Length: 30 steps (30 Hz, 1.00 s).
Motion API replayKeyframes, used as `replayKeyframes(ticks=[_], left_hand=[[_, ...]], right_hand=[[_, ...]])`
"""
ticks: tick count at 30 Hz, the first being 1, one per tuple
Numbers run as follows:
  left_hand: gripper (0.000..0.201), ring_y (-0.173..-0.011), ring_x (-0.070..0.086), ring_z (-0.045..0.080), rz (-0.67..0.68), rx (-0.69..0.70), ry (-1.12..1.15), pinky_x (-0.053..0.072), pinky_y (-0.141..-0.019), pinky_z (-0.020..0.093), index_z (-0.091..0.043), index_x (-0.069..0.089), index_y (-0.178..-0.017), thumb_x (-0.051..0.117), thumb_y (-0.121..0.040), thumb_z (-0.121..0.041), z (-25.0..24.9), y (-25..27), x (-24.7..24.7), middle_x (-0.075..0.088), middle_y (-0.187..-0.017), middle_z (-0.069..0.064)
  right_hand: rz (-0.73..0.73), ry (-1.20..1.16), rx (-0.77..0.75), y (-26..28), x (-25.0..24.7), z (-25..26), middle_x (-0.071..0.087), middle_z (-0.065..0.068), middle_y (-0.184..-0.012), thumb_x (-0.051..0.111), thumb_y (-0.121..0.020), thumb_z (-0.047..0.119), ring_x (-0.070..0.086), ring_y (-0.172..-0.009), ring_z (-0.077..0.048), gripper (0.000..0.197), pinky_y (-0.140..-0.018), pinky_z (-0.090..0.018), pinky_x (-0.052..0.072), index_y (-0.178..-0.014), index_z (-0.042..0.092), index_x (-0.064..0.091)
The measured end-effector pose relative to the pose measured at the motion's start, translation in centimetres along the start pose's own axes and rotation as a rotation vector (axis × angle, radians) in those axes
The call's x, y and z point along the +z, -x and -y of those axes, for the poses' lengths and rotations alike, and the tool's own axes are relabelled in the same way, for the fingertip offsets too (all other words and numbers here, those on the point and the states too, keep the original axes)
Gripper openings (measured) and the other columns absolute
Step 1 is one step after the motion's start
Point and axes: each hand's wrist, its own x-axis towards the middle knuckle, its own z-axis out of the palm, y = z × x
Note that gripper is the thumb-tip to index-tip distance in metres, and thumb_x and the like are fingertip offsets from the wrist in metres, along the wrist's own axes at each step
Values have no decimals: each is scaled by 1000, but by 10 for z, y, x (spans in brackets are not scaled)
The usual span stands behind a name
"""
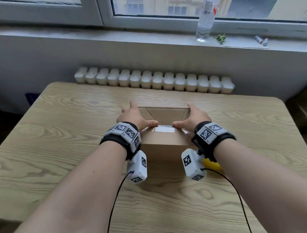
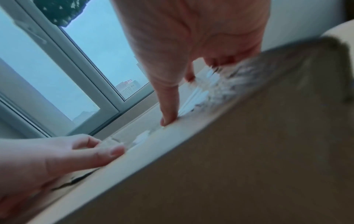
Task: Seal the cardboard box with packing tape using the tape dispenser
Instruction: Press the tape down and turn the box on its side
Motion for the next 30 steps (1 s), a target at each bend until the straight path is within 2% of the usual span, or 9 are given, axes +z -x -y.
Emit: replayKeyframes(ticks=[6, 10, 12, 18, 23, 25, 27, 29, 30], left_hand=[[90, -124, 51, 31, 93, 102, 14, 44, -97, 39, -15, 24, -142, 70, -75, -55, 12, -11, -11, 51, -138, 14], [116, -131, 44, 33, 169, 81, 17, 39, -103, 43, -21, 9, -149, 72, -63, -67, 12, -5, -10, 41, -146, 16], [119, -132, 43, 34, 167, 101, 7, 39, -103, 43, -22, 7, -150, 76, -62, -63, 13, -5, -8, 41, -146, 16], [90, -124, 53, 29, 160, 204, -47, 43, -100, 39, -18, 22, -146, 72, -78, -47, 22, -11, -18, 51, -140, 9], [62, -120, 55, 28, 110, 251, -96, 46, -97, 36, -14, 35, -142, 60, -90, -38, 27, -14, -29, 55, -135, 10], [50, -111, 60, 31, 94, 207, -62, 50, -94, 38, -11, 42, -135, 54, -93, -37, 32, -15, -32, 60, -125, 13], [44, -104, 62, 32, 76, 166, -45, 54, -90, 41, -9, 49, -125, 51, -93, -39, 38, -14, -37, 64, -116, 14], [42, -103, 62, 31, 49, 161, -104, 54, -85, 37, -7, 55, -116, 50, -93, -41, 43, -15, -41, 65, -112, 14], [42, -102, 62, 30, 39, 161, -136, 52, -80, 35, -6, 59, -110, 49, -92, -43, 45, -16, -43, 66, -111, 13]], right_hand=[[13, 0, -45, 5, -14, -10, 47, -5, -145, 70, -80, 39, 47, -130, -26, 82, -104, -35, 40, -149, 28, 26], [38, 28, 23, 16, 1, 2, 33, -11, -151, 74, -61, 65, 40, -135, -32, 118, -107, -44, 40, -151, 29, 7], [39, 49, 61, 17, 5, 6, 29, -14, -151, 77, -57, 65, 39, -134, -35, 124, -106, -48, 40, -151, 32, 4], [9, 109, 7, 18, -12, -5, 47, -6, -144, 72, -80, 36, 50, -126, -28, 92, -96, -31, 44, -151, 29, 14], [-61, 151, 71, 21, -23, -5, 59, -10, -131, 54, -93, 27, 59, -114, -30, 61, -89, -32, 49, -148, 28, 28], [-37, 142, 141, 23, -27, -4, 66, -14, -118, 48, -95, 40, 66, -103, -32, 50, -89, -40, 54, -138, 15, 46], [19, 168, 195, 29, -30, -2, 71, -15, -98, 39, -94, 54, 69, -90, -31, 60, -85, -39, 56, -110, 0, 62], [90, 162, 227, 34, -31, 2, 72, -15, -92, 35, -94, 57, 68, -86, -30, 64, -76, -32, 54, -92, -1, 62], [139, 106, 242, 36, -29, 6, 72, -15, -89, 36, -95, 54, 68, -82, -30, 60, -72, -32, 53, -94, -1, 60]])
